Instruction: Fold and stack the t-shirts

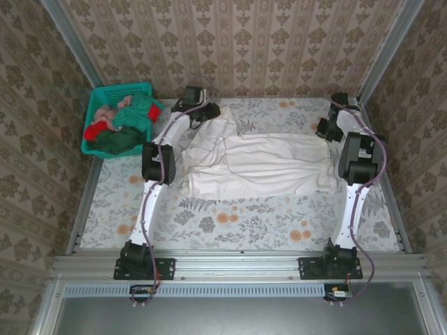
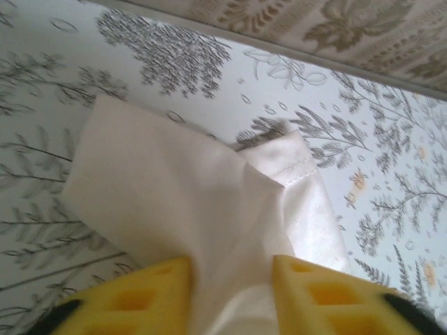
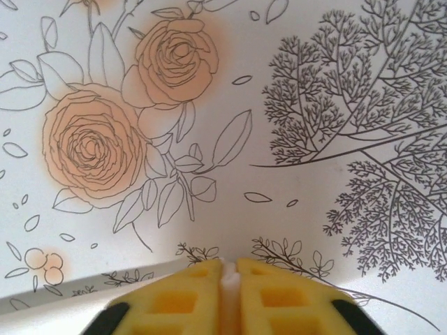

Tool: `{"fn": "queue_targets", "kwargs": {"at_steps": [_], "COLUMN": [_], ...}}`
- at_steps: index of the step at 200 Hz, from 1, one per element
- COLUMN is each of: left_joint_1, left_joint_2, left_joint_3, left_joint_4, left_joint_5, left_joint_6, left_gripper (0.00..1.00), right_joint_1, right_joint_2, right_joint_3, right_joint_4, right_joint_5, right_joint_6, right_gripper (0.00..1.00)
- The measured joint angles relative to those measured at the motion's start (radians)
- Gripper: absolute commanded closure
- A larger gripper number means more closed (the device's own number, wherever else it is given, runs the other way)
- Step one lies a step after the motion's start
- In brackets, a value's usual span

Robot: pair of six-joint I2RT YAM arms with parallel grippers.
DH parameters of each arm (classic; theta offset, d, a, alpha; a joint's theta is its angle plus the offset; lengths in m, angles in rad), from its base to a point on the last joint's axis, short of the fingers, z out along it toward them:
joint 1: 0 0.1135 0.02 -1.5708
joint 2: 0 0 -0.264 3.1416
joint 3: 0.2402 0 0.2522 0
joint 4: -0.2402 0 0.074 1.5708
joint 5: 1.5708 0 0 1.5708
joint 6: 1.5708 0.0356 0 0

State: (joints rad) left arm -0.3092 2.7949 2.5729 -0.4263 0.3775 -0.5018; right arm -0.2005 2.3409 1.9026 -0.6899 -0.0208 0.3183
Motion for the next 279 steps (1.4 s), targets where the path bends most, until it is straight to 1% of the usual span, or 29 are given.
{"fn": "queue_targets", "kwargs": {"at_steps": [15, 21, 53, 72, 92, 107, 143, 181, 202, 224, 239, 261, 279], "left_joint_1": [-0.001, 0.000, 0.008, 0.016, 0.033, 0.053, 0.115, 0.151, 0.169, 0.200, 0.214, 0.216, 0.209], "left_joint_2": [0.000, 0.000, -0.006, -0.051, -0.157, -0.271, -0.562, -0.787, -0.877, -0.940, -0.968, -1.009, -1.080], "left_joint_3": [0.000, 0.000, -0.015, -0.083, -0.209, -0.326, -0.596, -0.909, -1.094, -1.252, -1.323, -1.384, -1.434], "left_joint_4": [0.000, 0.001, 0.008, 0.012, 0.036, 0.080, 0.240, 0.406, 0.465, 0.514, 0.534, 0.558, 0.563], "left_joint_5": [0.028, 0.036, 0.084, 0.111, 0.145, 0.166, 0.230, 0.284, 0.303, 0.311, 0.313, 0.323, 0.327], "left_joint_6": [0.006, 0.006, 0.038, 0.055, 0.064, 0.068, 0.069, 0.069, 0.068, 0.068, 0.068, 0.068, 0.075], "left_gripper": [0.90, 1.00, 1.00, 1.00, 1.00, 1.00, 1.00, 1.00, 1.00, 1.00, 1.00, 1.00, 1.00], "right_joint_1": [0.000, 0.000, 0.005, 0.007, 0.006, 0.003, -0.028, -0.071, -0.112, -0.156, -0.175, -0.183, -0.182], "right_joint_2": [-0.001, -0.003, -0.034, -0.074, -0.142, -0.205, -0.343, -0.422, -0.431, -0.428, -0.425, -0.407, -0.394], "right_joint_3": [-0.003, -0.006, -0.047, -0.075, -0.108, -0.134, -0.238, -0.383, -0.436, -0.447, -0.447, -0.444, -0.444], "right_joint_4": [0.004, 0.007, 0.017, 0.017, 0.018, 0.025, 0.068, 0.114, 0.133, 0.137, 0.144, 0.143, 0.134], "right_joint_5": [-0.005, -0.006, -0.018, -0.018, -0.018, -0.018, -0.059, -0.101, -0.147, -0.180, -0.201, -0.234, -0.257], "right_joint_6": [0.002, 0.003, 0.002, -0.002, -0.006, -0.006, -0.009, -0.005, 0.007, 0.026, 0.031, 0.038, 0.037], "right_gripper": [0.99, 1.00, 1.00, 1.00, 1.00, 1.00, 1.00, 1.00, 1.00, 1.00, 1.00, 1.00, 1.00]}}
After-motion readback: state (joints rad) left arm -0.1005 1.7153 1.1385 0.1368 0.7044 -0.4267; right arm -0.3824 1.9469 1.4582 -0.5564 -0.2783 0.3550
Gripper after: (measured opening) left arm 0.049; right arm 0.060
